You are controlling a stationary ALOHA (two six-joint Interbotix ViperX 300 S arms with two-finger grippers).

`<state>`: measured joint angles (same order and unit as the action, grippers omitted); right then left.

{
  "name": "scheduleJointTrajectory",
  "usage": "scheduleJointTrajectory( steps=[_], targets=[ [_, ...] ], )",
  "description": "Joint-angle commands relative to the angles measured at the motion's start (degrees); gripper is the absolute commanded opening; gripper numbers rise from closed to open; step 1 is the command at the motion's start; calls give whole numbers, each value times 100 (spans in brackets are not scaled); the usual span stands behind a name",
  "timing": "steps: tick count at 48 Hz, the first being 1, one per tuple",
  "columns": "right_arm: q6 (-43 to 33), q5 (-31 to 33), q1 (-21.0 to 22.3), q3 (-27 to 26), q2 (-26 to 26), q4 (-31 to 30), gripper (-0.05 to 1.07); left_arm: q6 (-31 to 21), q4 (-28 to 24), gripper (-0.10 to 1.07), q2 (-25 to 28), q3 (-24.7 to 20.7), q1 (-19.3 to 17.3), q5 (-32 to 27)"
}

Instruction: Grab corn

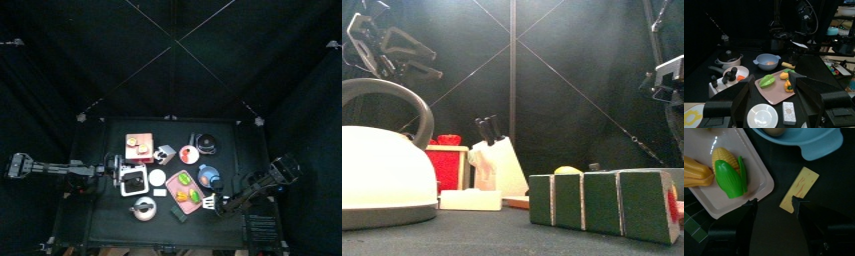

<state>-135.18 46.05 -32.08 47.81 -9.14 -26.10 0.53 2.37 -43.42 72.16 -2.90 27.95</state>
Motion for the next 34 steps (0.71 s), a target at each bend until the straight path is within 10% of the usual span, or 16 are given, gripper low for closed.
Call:
scheduleJointTrajectory(
  steps=[1, 34],
  targets=[
    [44, -44, 18, -158, -62, -272, 90, 0, 9, 91, 0, -97, -18, 26],
    [800, -457, 527, -369, 352, -1819, 90, 0, 9, 91, 0, -88, -62, 26]
  ],
)
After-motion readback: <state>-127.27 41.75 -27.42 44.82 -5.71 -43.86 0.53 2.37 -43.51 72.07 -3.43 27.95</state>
